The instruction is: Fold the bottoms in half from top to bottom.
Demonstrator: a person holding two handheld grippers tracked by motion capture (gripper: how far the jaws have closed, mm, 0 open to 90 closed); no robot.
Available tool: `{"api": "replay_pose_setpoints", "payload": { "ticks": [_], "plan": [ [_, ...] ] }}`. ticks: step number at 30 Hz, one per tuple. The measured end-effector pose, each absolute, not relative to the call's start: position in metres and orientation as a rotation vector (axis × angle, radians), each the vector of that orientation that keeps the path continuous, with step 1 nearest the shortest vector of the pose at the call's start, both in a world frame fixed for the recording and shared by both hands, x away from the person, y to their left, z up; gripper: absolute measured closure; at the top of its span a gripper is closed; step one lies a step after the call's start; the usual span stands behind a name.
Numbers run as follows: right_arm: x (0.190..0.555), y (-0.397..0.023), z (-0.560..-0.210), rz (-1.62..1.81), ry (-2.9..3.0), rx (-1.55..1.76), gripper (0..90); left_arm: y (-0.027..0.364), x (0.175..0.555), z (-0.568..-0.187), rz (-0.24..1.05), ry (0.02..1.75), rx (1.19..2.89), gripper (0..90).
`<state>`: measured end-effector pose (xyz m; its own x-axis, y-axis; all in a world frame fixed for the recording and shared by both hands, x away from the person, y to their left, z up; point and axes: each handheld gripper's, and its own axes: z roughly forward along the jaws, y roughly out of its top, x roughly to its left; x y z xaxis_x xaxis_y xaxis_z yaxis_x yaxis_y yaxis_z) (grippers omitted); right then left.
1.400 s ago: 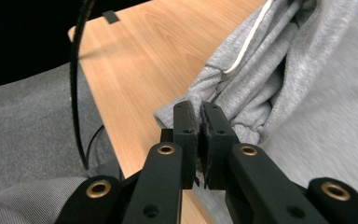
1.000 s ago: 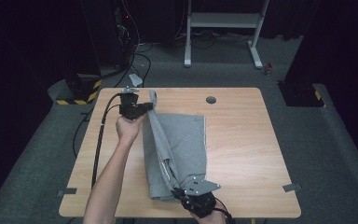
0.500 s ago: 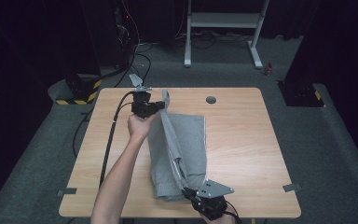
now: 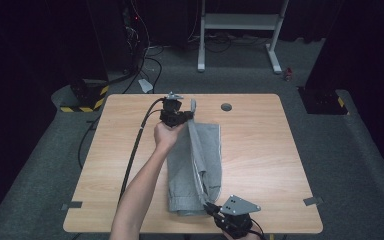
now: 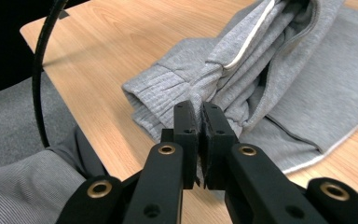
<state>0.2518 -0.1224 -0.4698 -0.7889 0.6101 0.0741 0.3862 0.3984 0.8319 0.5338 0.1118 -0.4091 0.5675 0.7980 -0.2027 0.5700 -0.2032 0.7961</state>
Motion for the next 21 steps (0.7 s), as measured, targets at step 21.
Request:
{"api": "replay_pose_setpoints", "payload": {
  "ticks": [21],
  "plan": [
    [0.250, -0.144, -0.493, 1.272, 2.421, 1.006, 86.3, 0.062, 0.543, -0.443, 0.289, 1.082, 1.933, 87.3]
  ]
}}
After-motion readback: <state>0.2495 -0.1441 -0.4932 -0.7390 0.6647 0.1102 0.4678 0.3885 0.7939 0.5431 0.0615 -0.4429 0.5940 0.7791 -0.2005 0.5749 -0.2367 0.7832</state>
